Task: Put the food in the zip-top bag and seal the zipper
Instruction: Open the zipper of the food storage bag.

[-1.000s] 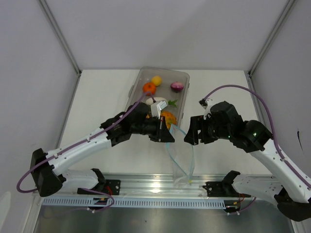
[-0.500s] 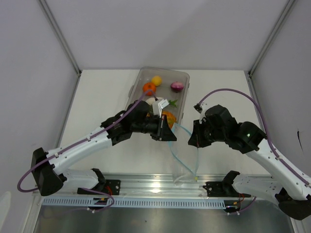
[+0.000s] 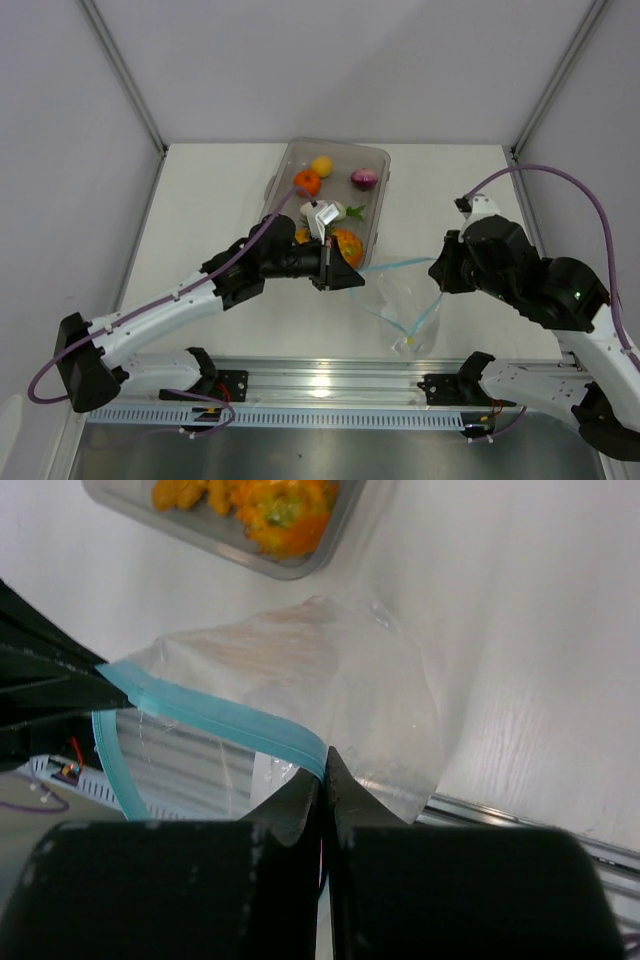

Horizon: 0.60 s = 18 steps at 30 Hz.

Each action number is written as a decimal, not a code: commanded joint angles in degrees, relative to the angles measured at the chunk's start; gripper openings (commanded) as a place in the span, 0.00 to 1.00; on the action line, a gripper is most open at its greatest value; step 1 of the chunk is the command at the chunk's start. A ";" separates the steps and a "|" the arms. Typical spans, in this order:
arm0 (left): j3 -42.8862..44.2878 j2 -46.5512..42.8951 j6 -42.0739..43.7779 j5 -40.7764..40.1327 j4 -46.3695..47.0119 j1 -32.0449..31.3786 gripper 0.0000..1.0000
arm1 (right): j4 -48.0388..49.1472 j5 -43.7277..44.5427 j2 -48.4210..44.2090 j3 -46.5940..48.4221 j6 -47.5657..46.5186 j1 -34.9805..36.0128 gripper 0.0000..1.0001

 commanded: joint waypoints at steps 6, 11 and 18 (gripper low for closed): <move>1.37 6.01 1.73 4.91 4.36 -0.72 0.01 | -11.07 17.55 3.58 3.64 3.80 -0.07 0.00; 2.88 9.10 2.17 5.70 7.60 -1.52 0.01 | -5.37 12.02 1.05 -0.84 2.74 -0.42 0.00; 2.70 9.90 2.70 6.40 10.51 -1.52 0.15 | -0.97 9.55 -0.81 -5.50 5.38 -1.39 0.00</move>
